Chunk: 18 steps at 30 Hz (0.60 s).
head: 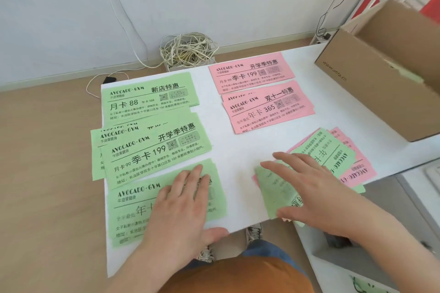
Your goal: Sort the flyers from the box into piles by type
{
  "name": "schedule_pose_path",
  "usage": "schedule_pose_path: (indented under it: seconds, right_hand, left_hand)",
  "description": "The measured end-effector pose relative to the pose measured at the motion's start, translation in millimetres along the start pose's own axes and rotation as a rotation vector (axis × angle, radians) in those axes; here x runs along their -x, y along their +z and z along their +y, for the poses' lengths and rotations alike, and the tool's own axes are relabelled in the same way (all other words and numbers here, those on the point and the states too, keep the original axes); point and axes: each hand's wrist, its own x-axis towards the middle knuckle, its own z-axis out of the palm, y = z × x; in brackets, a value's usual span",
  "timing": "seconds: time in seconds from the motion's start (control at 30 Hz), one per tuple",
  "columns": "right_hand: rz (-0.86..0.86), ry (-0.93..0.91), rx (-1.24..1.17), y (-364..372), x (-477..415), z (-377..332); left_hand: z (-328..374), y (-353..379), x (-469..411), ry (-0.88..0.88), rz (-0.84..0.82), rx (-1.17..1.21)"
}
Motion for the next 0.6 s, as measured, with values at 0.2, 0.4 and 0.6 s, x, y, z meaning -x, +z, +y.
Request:
schedule_pose_path:
  seconds: [0.2, 0.4, 0.6]
  right_hand:
    - [-0.152, 0.065, 0.095, -8.4, 20.3, 84.2]
    - [-0.054, 0.049, 0.116, 3.1, 15.0, 119.8]
    - [0.036, -0.013, 0.026, 4.3, 9.4, 139.3]
  left_hand:
    - [87.6, -15.9, -36.3, 0.218, 0.164, 0.147]
    - [174.6, -1.0, -66.8, 0.218, -0.075, 0.058]
    - [155.5, -16.9, -78.8, 0.21, -0.002, 0.338]
